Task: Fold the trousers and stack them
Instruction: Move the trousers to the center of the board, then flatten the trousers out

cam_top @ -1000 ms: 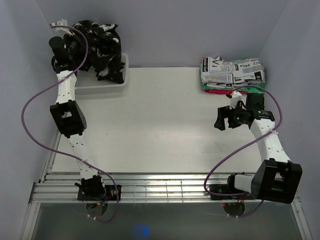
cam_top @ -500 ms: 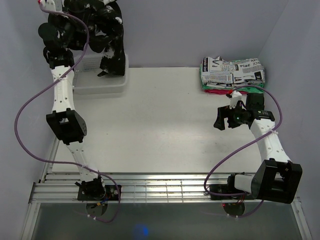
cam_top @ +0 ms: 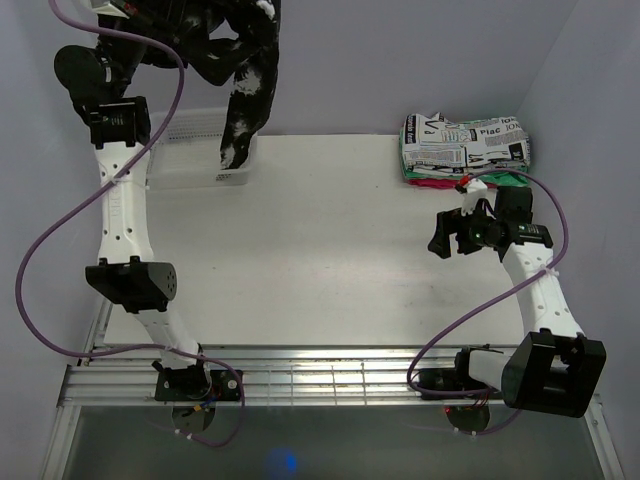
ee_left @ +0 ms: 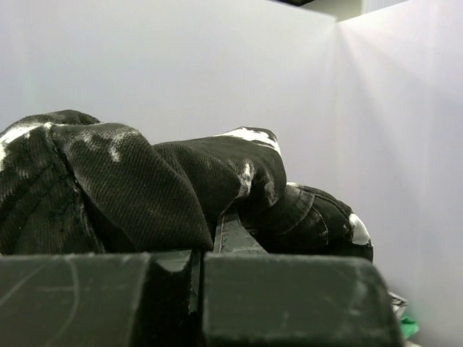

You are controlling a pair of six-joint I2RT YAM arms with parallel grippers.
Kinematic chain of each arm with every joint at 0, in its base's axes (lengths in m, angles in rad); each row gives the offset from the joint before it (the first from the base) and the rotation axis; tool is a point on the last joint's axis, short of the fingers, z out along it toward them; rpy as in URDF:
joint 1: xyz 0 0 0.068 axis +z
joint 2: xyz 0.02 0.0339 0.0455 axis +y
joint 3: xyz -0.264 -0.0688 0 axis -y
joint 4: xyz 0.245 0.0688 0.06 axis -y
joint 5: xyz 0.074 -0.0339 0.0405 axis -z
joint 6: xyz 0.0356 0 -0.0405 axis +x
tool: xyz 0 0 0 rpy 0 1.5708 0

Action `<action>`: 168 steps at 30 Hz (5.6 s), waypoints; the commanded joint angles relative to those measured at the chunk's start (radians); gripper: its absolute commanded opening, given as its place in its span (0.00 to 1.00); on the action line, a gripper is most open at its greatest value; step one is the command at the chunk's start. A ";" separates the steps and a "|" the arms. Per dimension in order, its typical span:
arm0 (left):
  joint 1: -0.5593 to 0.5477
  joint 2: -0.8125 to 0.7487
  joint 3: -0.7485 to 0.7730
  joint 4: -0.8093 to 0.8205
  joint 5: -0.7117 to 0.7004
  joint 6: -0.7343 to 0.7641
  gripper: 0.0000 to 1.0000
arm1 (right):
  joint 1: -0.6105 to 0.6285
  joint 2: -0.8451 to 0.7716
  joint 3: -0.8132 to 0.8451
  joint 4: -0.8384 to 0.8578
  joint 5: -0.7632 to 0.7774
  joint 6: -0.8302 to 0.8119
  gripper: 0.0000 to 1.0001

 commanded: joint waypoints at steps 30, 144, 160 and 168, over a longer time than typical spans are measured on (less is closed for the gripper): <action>-0.428 -0.188 -0.264 0.189 -0.031 0.121 0.00 | -0.046 -0.028 0.022 0.035 -0.035 0.048 0.90; -1.194 -0.483 -1.444 -0.645 -0.443 1.017 0.86 | 0.331 0.536 0.359 0.017 -0.021 0.017 0.08; -1.156 -0.401 -1.324 -0.682 -0.623 0.896 0.00 | 0.314 0.490 0.336 -0.009 -0.031 -0.011 0.08; -0.912 -0.571 -1.086 -0.801 -0.567 0.831 0.00 | 0.314 0.475 0.385 -0.023 -0.026 -0.024 0.08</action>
